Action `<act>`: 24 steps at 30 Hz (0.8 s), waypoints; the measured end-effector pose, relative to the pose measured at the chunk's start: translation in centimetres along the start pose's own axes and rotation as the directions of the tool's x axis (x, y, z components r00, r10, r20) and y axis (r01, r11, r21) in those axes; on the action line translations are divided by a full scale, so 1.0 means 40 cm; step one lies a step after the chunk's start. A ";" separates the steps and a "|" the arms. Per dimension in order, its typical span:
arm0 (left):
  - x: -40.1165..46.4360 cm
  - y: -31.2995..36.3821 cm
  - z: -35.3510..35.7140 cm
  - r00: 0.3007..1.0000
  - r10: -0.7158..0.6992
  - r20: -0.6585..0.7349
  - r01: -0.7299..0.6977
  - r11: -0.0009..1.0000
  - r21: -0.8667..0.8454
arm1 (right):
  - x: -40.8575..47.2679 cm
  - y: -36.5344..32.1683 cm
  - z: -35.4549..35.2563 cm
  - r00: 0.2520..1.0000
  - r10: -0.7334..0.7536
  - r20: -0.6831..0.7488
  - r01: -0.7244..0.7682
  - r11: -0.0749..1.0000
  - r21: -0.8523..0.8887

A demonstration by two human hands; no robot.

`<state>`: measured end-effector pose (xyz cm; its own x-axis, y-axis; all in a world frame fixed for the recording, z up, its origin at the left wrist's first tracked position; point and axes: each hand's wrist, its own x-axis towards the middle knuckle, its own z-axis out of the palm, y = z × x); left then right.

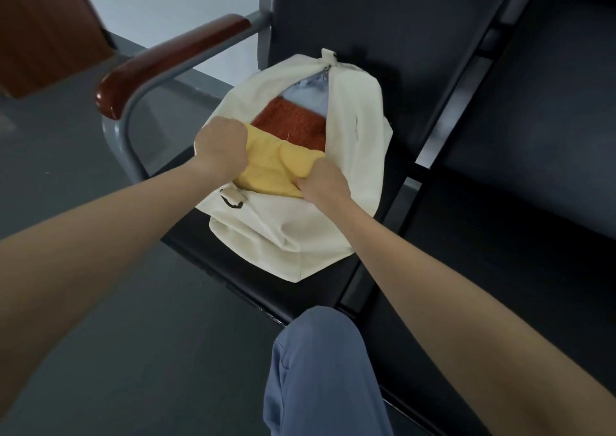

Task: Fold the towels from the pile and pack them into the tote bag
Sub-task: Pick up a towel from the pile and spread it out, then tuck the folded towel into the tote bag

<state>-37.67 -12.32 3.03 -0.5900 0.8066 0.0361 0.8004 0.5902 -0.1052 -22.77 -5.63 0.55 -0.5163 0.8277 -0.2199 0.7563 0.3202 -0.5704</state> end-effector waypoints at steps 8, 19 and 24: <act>-0.020 0.009 0.009 1.000 -0.031 0.003 0.031 0.999 0.016 | -0.018 -0.003 -0.003 1.000 0.031 -0.003 -0.031 1.000 -0.004; -0.143 0.176 -0.140 0.991 0.113 0.073 -0.084 0.944 -0.319 | -0.239 0.185 -0.297 0.990 -0.090 0.109 0.080 0.993 0.089; -0.253 0.392 -0.226 0.949 0.308 0.064 -0.251 0.865 -0.435 | -0.393 0.407 -0.476 0.985 0.132 0.107 -0.126 0.990 -0.065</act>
<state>-18.18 -10.94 10.00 -0.3208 0.9451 -0.0620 0.8865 0.3226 0.3318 5.29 -4.66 9.79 -0.4518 0.8084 -0.3772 0.8397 0.2426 -0.4859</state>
